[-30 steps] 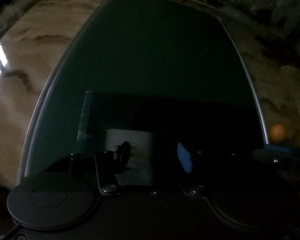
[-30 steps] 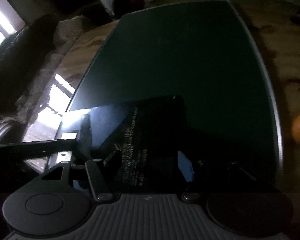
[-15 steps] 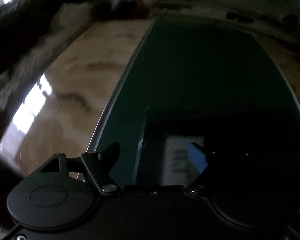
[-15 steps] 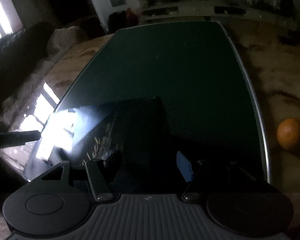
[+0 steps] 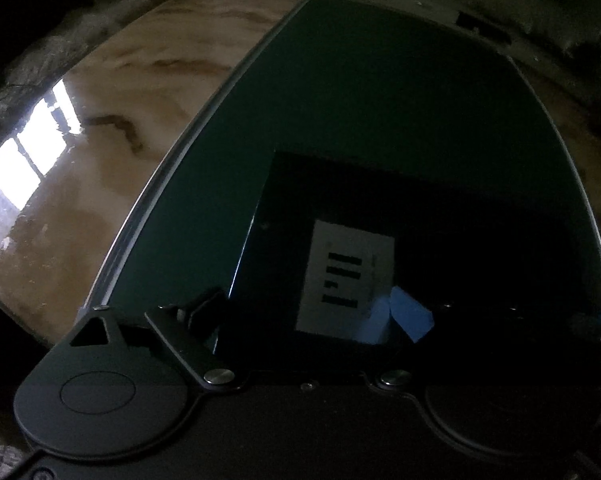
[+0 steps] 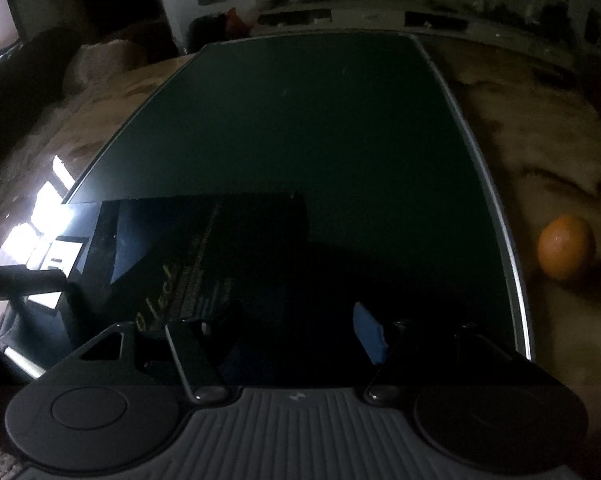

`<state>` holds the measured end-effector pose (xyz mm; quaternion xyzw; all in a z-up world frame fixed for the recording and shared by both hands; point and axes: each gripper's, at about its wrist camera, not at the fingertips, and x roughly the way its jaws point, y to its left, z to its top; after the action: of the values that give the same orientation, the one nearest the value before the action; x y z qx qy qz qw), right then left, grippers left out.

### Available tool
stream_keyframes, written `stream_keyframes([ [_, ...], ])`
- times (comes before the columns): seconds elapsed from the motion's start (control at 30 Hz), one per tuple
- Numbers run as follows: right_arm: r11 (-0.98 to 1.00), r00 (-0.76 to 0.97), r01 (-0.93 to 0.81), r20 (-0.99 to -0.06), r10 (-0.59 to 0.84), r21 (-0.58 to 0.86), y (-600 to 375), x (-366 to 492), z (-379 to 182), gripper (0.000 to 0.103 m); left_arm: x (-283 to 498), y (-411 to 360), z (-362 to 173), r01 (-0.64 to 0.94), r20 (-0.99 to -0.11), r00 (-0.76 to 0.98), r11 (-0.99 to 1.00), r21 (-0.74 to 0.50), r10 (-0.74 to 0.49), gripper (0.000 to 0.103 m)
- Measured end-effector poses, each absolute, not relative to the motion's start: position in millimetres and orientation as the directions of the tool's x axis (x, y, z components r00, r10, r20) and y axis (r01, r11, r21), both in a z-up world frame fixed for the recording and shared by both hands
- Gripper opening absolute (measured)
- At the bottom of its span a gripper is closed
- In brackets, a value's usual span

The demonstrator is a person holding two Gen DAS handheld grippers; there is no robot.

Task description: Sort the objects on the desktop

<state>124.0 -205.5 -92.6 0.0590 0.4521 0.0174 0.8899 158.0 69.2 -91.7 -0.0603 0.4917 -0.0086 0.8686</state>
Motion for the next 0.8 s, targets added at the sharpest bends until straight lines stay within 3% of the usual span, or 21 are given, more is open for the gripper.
stream_keyframes([
  [0.6,0.998,0.616,0.038,-0.788,0.015,0.049,-223,174,-96,0.065,184,7,-98,-0.018,-0.852,0.513,0.992,-0.125,-0.098,0.093],
  [0.8,0.997,0.637,0.058,-0.771,0.008,0.058,-217,146,-86,0.063,170,17,-89,-0.035,-0.85,0.521,0.993,-0.113,-0.078,0.091],
])
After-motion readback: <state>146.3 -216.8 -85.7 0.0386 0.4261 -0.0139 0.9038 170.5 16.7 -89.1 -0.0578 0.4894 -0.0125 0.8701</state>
